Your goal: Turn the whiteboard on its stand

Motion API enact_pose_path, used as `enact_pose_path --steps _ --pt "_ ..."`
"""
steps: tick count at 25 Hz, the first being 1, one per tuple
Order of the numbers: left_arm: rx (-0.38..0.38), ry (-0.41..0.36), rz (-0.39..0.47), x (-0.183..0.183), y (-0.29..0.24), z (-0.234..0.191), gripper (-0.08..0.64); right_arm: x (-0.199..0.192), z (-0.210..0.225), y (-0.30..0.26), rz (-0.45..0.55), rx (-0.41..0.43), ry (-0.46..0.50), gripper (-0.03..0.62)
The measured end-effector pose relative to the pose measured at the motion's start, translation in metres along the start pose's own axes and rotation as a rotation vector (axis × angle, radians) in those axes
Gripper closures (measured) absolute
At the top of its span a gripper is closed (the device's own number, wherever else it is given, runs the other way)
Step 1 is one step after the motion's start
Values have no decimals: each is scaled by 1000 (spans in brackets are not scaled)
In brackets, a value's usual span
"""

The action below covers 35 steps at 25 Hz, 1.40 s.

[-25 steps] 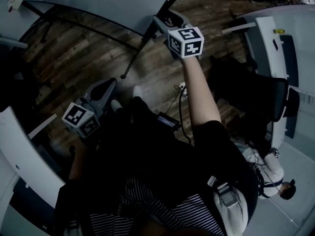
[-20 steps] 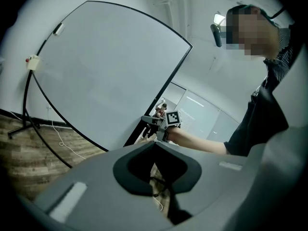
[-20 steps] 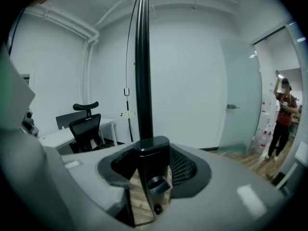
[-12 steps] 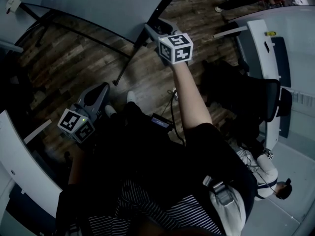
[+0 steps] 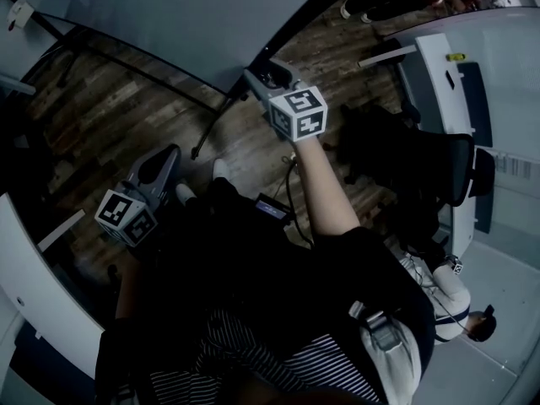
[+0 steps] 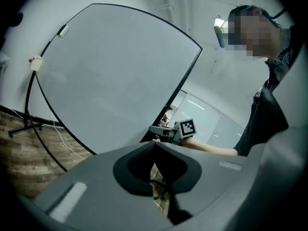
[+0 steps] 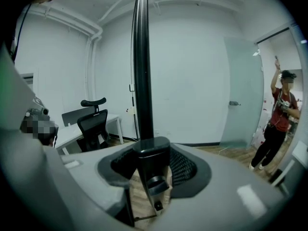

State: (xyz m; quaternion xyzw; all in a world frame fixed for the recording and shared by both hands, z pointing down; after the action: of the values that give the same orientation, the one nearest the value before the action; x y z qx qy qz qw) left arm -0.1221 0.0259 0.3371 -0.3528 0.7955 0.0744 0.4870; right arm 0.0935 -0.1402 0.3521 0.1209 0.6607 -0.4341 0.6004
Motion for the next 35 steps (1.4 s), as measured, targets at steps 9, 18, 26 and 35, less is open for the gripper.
enact_pose_path --steps 9,18,26,35 --pt "-45 -3 0 0 -5 13 555 -18 -55 26 -32 15 -2 405" --pt "-24 -11 20 10 14 21 555 -19 -111 27 -46 80 13 403" --pt "5 -22 34 11 38 23 555 -18 -139 16 -50 139 35 402" --pt "5 -61 91 15 71 14 555 -12 -146 -13 -18 120 27 403"
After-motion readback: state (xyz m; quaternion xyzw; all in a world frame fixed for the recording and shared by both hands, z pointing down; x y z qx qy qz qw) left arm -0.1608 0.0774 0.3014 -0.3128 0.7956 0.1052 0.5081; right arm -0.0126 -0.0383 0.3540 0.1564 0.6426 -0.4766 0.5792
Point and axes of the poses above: the fingertips, and each gripper's own axes: y backward along the fingers, z to its right, x out of its top, the point moved 4 cm from there along y, backward along the fingers, and after that the axes turned 8 degrees about x, right-handed, at the moved point
